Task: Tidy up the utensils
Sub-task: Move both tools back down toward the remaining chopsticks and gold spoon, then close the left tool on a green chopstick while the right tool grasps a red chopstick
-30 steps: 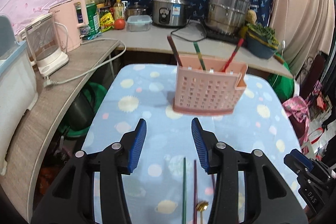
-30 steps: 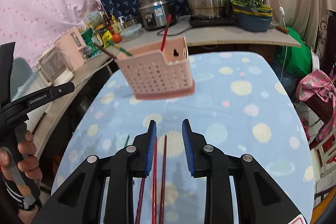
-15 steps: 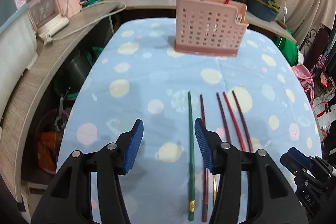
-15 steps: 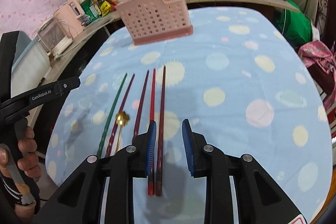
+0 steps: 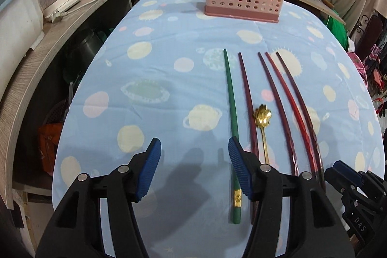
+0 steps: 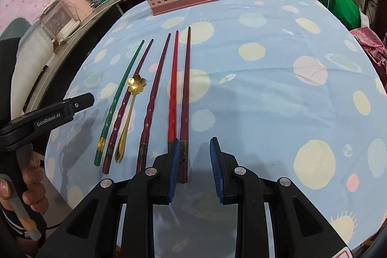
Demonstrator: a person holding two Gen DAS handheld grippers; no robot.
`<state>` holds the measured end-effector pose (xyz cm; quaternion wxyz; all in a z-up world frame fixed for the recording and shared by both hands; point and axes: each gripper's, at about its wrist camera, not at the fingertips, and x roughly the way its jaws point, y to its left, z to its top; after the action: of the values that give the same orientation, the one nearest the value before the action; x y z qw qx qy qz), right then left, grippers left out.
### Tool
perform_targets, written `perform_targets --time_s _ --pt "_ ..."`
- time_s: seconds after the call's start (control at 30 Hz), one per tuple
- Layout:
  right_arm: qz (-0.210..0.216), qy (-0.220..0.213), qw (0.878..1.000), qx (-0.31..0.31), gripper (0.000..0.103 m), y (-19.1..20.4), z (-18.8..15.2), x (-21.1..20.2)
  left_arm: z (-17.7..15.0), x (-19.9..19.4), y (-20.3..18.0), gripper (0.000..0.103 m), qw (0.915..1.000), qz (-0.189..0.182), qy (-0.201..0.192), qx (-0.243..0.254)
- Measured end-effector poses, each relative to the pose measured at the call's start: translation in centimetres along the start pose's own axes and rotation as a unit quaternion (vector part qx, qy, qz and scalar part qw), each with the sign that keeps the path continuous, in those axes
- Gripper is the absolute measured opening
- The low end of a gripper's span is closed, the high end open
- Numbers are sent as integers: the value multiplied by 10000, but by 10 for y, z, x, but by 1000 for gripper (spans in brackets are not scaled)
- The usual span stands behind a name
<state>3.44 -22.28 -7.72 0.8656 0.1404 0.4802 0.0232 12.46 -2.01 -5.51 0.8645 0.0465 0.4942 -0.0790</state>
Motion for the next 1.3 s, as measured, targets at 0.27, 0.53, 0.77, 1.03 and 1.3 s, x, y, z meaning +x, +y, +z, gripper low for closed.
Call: perform_targets --time_s 0.27,0.53,0.77,1.03,1.3 --pt "-39 5 10000 -36 25 3 -2 2 -14 2 4 55 9999 -11 138 -50" --pt "-102 -18 9999 -82 23 2 -4 4 -24 6 4 56 9997 -38 259 -39" --pt "-272 -78 9992 -271 22 8 -7 5 -27 7 2 57 9994 -111 324 -32" --pt "-388 -131 9988 -266 8 3 -9 4 -32 8 -2 58 9989 -231 402 -44" --pt "-413 -133 9986 -299 8 3 -10 3 -36 -1 -5 58 9986 -393 341 -57"
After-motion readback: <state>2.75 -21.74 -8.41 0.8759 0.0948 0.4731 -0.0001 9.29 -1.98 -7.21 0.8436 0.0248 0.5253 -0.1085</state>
